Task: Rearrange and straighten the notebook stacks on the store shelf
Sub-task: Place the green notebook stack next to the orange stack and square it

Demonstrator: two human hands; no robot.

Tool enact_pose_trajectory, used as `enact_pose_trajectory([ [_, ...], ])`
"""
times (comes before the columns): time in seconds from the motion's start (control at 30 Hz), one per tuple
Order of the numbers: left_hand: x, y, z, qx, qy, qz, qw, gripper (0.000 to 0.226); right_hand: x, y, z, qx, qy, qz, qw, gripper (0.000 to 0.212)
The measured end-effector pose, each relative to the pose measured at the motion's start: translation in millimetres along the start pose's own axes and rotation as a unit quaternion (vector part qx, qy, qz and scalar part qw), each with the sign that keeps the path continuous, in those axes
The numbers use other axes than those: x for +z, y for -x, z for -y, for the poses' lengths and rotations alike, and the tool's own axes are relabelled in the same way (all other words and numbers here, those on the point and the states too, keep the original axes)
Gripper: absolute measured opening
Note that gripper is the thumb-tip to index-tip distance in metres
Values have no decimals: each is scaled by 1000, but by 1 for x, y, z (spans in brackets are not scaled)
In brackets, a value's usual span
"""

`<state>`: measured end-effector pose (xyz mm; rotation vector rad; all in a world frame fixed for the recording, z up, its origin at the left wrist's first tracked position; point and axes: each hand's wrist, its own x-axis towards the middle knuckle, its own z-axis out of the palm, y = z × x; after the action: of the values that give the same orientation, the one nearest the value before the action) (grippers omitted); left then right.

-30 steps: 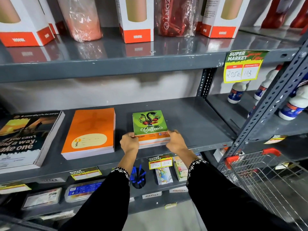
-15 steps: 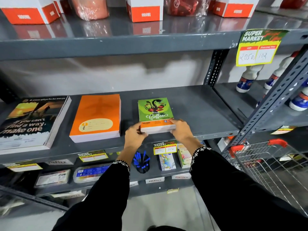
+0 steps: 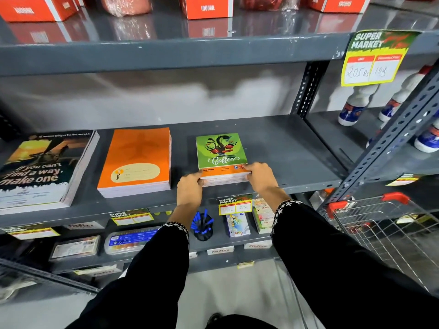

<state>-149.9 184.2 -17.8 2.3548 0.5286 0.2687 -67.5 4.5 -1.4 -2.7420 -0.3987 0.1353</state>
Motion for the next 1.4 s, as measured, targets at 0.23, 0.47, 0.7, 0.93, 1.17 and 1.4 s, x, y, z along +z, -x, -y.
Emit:
enact_pose_trajectory([
  [0.23, -1, 2, 1, 43, -91, 16, 995, 37, 3, 5, -2, -28, 19, 7, 999, 39],
  [0.47, -2, 0, 0, 46, -106, 21, 993, 35, 6, 7, -2, -40, 42, 2, 998, 35],
  [0.7, -3, 1, -1, 58, -126, 23, 990, 33, 1, 8, -2, -42, 18, -1, 999, 37],
  [0.93, -3, 1, 0, 57, -103, 14, 993, 33, -6, 2, -12, -42, -12, 31, 999, 39],
  [1.17, -4, 0, -1, 59, -96, 10, 994, 27, -4, 0, -12, -33, -21, 28, 999, 39],
  [1.4, -2, 0, -2, 53, -122, 13, 991, 31, 1, 4, -8, -43, 8, 24, 999, 40],
])
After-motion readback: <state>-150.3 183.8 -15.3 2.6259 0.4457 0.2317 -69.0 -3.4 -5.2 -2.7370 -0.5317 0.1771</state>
